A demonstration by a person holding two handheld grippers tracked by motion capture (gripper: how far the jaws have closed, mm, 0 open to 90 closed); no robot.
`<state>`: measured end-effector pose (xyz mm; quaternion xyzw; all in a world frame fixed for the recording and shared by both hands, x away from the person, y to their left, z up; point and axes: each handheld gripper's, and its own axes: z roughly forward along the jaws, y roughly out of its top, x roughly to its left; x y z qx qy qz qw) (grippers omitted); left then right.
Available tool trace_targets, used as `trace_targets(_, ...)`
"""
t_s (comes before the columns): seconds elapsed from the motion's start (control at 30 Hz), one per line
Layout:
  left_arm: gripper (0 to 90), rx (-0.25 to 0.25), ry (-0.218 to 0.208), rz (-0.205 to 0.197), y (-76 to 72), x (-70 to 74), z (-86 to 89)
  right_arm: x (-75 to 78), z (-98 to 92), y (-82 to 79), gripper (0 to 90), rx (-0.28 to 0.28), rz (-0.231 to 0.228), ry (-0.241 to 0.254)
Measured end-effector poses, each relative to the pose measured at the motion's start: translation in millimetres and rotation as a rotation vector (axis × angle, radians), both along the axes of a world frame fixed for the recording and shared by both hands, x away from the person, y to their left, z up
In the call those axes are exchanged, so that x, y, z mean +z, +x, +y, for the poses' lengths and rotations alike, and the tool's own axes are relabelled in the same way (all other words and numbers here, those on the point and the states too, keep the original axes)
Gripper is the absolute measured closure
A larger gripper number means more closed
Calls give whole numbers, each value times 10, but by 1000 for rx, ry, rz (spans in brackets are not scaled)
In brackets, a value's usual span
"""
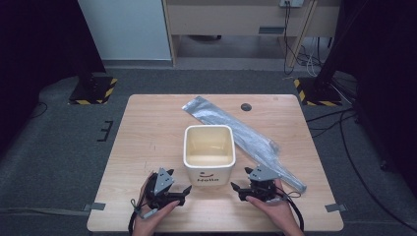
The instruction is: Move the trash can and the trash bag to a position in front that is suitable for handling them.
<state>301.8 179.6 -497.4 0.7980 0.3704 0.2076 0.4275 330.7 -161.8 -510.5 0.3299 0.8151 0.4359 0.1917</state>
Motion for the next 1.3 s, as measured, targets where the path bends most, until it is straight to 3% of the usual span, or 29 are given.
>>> trace_targets(0.17,81,18,-21,17,73,116,166,-49,-68,40,184,-27,21,-39)
trace_targets(0.27,47,15,-22,22,154,141,285,-58,-114,52,181,-43,33,-29)
trace_targets(0.37,40,15,-55,40,243,155,391,-56,-144,60,173,-55,37,-26)
trace_targets(0.5,41,25,-38,62,356,183,461,-62,-155,68,172,-62,39,-30)
trace_targets(0.73,45,5,-18,49,503,305,477,-85,-128,76,172,-63,44,-42)
trace_targets(0.97,46,-10,-8,12,607,485,410,-85,-129,73,188,-64,52,-40)
trace_targets(1.3,45,-6,7,5,788,741,355,-76,-135,67,205,-62,46,-44)
